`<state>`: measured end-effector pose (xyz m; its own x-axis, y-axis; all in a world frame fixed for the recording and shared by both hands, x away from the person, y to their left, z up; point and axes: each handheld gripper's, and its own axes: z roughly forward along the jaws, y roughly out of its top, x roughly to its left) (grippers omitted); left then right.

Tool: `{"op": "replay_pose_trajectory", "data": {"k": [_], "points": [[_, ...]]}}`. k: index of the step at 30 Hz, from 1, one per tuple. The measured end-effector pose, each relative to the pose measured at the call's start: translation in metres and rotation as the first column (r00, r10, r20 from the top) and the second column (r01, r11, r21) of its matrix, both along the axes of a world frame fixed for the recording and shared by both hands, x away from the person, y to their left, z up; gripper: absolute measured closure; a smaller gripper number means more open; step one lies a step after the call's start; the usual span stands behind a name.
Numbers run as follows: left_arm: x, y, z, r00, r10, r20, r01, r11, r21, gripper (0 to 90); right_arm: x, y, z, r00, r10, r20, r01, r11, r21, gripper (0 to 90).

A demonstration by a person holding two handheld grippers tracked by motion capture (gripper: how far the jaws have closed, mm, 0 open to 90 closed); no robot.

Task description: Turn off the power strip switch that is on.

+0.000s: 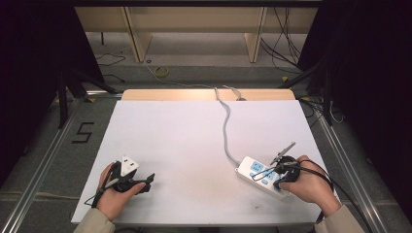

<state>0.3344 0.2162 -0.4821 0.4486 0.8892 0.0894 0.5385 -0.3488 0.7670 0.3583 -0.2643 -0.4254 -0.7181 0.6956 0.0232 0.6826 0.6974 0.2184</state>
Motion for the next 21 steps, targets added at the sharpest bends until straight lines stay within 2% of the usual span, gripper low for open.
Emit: {"op": "replay_pose_trajectory", "data": {"k": [6,13,21], "points": [[0.0002,0.0002,-0.0001,1.0000,-0.002,-0.001,0.002,1.0000,0.004,16.5,0.0000,0.0000,0.0001,1.0000,0.001,0.001,-0.001,1.000,0.000,90.0],[0.0002,0.0001,0.0000,1.0000,-0.002,-0.001,0.002,1.0000,0.003,16.5,0.0004,-0.0027,0.0024,0.9995,-0.009,0.030,0.009,1.000,-0.005,90.0],[0.0002,0.0001,-0.0002,1.0000,0.000,0.000,0.000,1.0000,0.000,16.5,0.0009,-0.0037,0.0044,0.9986,-0.018,0.050,0.017,1.000,0.020,90.0]]}}
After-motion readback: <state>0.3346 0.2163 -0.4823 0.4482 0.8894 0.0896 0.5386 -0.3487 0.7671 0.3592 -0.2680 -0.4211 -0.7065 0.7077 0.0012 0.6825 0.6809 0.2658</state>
